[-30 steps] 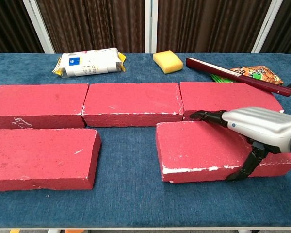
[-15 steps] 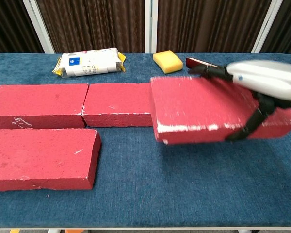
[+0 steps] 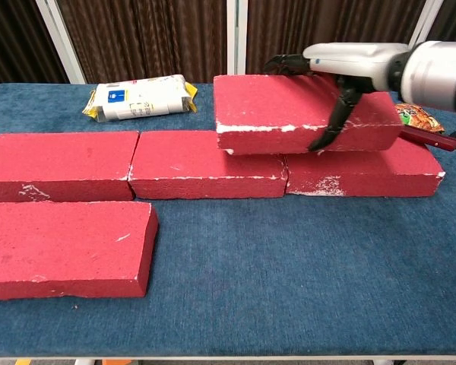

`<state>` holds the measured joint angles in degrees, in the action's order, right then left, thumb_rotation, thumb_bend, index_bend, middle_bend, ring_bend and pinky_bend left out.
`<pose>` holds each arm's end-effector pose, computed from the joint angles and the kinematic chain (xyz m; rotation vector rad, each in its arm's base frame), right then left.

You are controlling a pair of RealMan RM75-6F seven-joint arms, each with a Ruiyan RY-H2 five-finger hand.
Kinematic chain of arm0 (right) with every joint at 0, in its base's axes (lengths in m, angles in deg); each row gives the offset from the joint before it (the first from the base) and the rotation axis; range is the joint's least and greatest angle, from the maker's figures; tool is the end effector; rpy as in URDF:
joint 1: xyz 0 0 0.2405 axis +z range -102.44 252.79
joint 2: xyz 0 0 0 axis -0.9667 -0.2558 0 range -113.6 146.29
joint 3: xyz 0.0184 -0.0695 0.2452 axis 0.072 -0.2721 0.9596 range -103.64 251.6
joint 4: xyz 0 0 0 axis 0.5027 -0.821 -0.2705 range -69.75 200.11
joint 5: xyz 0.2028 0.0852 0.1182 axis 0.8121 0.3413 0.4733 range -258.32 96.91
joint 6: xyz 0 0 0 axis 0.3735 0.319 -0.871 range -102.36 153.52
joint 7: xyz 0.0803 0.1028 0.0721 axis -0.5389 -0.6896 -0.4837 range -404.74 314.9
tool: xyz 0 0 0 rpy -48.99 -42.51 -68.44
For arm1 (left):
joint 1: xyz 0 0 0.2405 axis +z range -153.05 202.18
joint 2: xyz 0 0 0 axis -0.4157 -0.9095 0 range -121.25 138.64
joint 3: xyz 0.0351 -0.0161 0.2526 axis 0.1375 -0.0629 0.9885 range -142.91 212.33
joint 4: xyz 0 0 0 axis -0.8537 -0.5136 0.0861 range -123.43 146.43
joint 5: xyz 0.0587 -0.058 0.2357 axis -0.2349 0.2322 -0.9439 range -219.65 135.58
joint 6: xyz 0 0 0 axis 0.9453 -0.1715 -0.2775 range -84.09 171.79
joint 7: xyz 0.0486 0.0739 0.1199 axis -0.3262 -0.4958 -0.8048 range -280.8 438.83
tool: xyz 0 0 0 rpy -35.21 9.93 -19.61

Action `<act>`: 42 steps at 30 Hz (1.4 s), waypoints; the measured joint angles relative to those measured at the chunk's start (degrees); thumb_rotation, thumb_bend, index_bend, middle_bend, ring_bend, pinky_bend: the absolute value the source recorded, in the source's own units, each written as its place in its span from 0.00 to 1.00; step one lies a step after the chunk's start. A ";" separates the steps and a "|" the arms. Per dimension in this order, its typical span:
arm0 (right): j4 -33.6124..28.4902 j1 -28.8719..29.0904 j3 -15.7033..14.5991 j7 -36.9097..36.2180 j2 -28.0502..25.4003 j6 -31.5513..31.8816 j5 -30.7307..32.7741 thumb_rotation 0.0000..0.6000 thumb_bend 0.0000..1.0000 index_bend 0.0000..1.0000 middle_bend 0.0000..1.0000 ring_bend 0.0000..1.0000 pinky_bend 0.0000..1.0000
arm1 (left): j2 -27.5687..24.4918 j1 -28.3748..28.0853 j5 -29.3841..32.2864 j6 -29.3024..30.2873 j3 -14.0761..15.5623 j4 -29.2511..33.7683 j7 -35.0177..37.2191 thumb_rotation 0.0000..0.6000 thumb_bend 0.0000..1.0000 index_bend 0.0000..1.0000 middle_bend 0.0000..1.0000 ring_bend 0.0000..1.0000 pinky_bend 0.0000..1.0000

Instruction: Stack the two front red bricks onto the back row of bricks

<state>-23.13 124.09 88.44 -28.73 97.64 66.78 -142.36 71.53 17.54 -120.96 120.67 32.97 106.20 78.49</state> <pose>-0.1049 -0.3845 -0.0358 2.0379 -0.9806 0.9079 -0.3384 0.1938 0.1096 -1.3863 -1.0631 -0.7829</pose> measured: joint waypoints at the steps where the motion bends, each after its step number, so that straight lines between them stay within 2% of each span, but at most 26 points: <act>1: 0.90 0.64 0.09 -0.06 0.73 -0.46 0.57 1.00 0.05 0.00 0.19 0.10 0.26 | -0.01 -0.05 0.04 -0.16 0.01 -0.09 0.06 1.00 0.00 0.07 0.00 0.00 0.00; 12: 6.49 5.23 -0.92 0.88 6.94 -2.05 6.00 1.00 0.05 0.00 0.19 0.10 0.26 | 0.09 -0.16 -0.46 -0.26 0.08 -1.28 1.35 1.00 0.00 0.07 0.00 0.00 0.00; 29: 6.98 7.09 -2.94 1.38 8.03 -1.37 10.16 1.00 0.05 0.00 0.19 0.10 0.26 | 0.98 0.35 -1.94 1.59 -0.09 -3.48 3.23 1.00 0.00 0.07 0.00 0.00 0.00; 42: 7.81 8.48 -3.04 0.75 8.29 -1.56 10.75 1.00 0.05 0.00 0.19 0.10 0.26 | 0.95 0.41 -1.85 1.58 -0.18 -3.74 3.52 1.00 0.00 0.07 0.00 0.00 0.00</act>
<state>-15.32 132.56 85.40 -27.98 105.93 65.22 -131.61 72.48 17.95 -122.82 122.26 32.79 102.46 82.01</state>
